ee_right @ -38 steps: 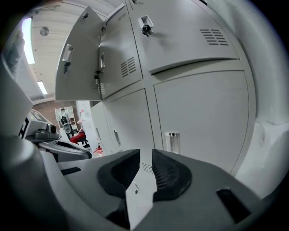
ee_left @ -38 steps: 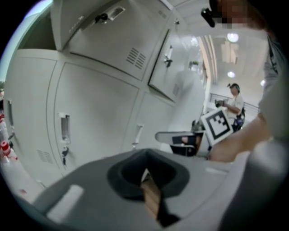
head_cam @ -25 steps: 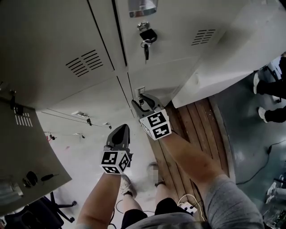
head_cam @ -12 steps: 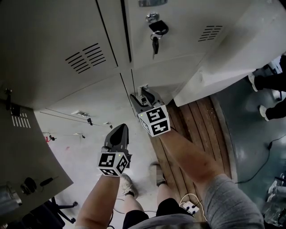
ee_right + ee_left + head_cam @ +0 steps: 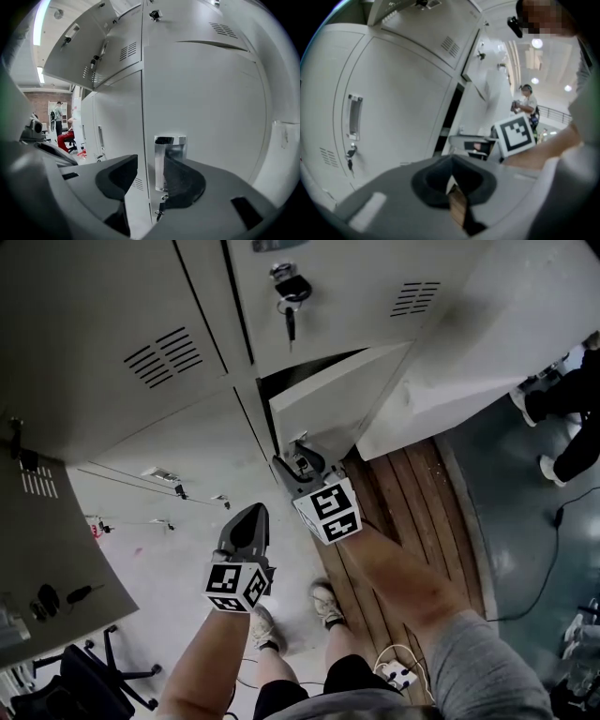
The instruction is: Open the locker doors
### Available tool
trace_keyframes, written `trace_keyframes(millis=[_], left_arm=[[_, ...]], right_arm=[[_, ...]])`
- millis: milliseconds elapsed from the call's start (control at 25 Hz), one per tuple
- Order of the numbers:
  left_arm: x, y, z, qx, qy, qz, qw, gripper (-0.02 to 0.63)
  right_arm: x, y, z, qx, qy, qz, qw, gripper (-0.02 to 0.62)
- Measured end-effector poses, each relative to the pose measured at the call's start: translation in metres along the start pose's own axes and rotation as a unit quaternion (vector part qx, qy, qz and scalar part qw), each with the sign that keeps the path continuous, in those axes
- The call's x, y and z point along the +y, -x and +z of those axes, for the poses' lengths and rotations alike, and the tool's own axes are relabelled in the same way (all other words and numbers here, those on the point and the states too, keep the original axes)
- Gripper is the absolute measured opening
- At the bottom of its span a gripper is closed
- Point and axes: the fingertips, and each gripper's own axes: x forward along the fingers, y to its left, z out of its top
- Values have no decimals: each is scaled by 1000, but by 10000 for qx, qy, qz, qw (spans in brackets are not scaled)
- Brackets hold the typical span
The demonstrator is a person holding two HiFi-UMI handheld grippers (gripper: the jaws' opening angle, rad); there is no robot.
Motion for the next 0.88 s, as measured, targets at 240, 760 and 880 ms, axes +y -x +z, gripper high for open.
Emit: trace_keyframes(millis=[240,760,880], left_arm=[[-27,-5,-7,73,-59,-113,9999,5],[-94,-30,-20,304,-278,-475,9980,5],[-109,-39,-21,332,-313,-553,9974,5]], right_arm=[[5,49,-15,-13,124,211,9997,163],[-33,154,-50,-33,165,248,9996,132],[-45,170,-55,-55,107,154,9998,132]])
